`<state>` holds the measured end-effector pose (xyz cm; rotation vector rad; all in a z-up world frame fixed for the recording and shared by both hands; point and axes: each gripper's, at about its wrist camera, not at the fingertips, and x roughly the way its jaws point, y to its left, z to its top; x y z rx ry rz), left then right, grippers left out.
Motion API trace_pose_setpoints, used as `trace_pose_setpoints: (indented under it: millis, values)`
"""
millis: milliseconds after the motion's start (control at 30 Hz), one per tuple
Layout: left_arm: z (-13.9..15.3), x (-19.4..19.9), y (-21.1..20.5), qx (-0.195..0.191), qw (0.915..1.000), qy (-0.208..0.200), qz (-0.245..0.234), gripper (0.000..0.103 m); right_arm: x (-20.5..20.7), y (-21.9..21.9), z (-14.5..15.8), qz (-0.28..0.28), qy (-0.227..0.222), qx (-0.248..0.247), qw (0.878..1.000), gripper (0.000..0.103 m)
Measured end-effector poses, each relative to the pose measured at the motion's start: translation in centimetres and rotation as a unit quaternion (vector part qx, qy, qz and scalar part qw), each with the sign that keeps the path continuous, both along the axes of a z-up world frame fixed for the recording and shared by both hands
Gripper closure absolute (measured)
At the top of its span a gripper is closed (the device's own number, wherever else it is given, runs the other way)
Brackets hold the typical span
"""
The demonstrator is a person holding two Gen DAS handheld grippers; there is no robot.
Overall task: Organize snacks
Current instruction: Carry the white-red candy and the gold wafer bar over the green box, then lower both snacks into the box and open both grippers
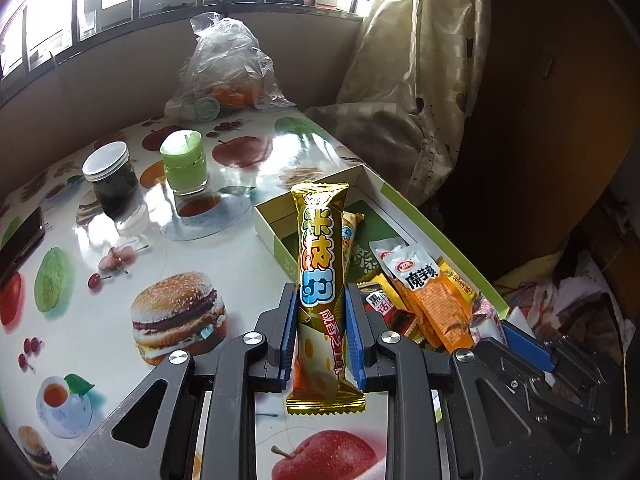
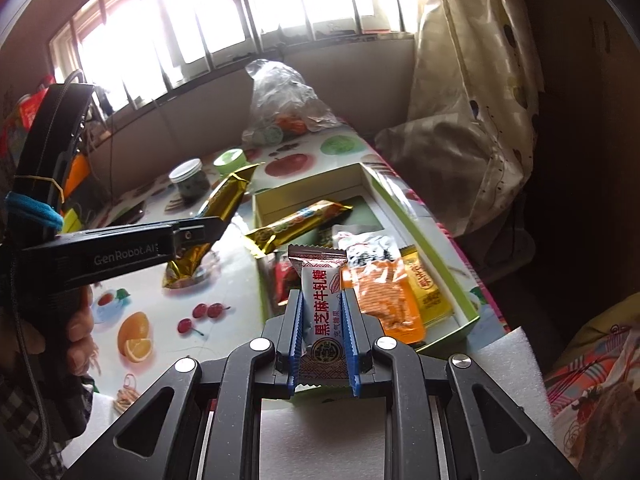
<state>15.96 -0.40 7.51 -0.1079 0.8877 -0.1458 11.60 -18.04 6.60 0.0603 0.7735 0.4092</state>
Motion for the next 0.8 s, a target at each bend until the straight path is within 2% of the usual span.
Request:
trace_pose_setpoints:
  millis: [533, 800]
  values:
    - [-3.0, 3.8, -2.1, -0.002, 0.9987, 0.048, -0.016, 0.079, 3.8, -1.7, -2.0, -0.034, 0.028, -0.018, 0.999, 0.085]
    - [-3.8, 4.1, -3.3, 0.003, 0.9982, 0.054, -0.026, 0.079, 4.9, -1.7, -3.3, -0.039, 0.038, -0.029, 0.998, 0.085]
